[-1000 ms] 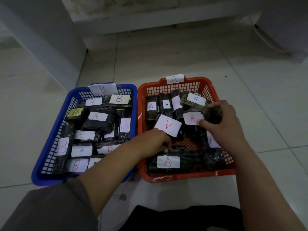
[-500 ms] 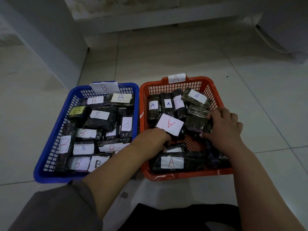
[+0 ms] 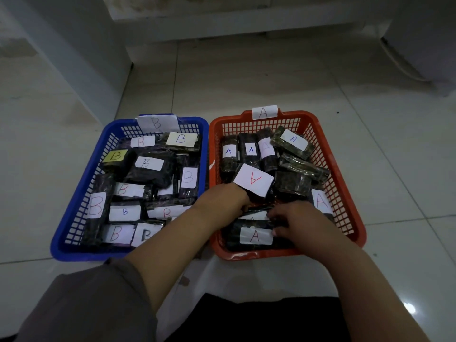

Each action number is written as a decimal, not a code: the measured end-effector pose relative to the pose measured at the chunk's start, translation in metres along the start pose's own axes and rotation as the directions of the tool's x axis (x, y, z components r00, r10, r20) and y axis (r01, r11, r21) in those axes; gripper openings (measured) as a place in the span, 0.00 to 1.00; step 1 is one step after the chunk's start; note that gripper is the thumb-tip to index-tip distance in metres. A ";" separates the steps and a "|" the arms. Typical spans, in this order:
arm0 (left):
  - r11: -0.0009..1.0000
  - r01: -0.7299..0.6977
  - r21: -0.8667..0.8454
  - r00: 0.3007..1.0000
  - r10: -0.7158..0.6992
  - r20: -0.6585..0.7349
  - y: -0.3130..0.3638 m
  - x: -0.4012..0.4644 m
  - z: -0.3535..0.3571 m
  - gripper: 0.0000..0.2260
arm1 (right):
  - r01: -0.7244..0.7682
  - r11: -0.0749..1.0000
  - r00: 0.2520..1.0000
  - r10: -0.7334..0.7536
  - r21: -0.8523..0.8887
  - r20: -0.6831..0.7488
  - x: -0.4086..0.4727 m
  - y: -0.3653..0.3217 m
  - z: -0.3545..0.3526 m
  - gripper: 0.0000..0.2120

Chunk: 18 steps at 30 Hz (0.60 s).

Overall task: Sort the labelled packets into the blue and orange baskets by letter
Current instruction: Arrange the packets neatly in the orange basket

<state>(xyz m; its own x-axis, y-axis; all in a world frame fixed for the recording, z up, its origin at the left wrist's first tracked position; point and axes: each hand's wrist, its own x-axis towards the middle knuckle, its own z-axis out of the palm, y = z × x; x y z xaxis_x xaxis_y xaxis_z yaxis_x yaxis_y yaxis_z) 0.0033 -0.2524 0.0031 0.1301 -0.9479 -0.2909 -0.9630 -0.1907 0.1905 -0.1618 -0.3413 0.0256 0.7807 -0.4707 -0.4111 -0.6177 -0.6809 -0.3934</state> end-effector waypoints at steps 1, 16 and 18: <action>1.000 0.001 0.002 1.000 -0.001 0.018 0.000 0.000 -0.001 0.08 | -0.017 0.999 1.000 0.018 -0.045 0.020 0.003 -0.002 0.002 0.18; 0.979 0.112 0.168 0.990 -0.095 -0.109 -0.006 -0.004 0.002 0.14 | -0.033 0.990 0.999 0.037 -0.134 0.028 0.007 -0.003 -0.002 0.14; 0.982 0.130 0.137 0.986 -0.113 -0.123 -0.005 -0.004 0.003 0.15 | -0.039 0.988 0.999 0.042 -0.150 0.012 0.009 -0.006 0.000 0.14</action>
<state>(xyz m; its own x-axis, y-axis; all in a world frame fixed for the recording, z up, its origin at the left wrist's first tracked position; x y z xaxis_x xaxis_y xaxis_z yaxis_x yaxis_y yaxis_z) 0.0068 -0.2468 0.0008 0.2667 -0.9444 -0.1926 -0.9611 -0.2756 0.0207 -0.1514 -0.3416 0.0237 0.7531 -0.4918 -0.4370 -0.6267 -0.7383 -0.2493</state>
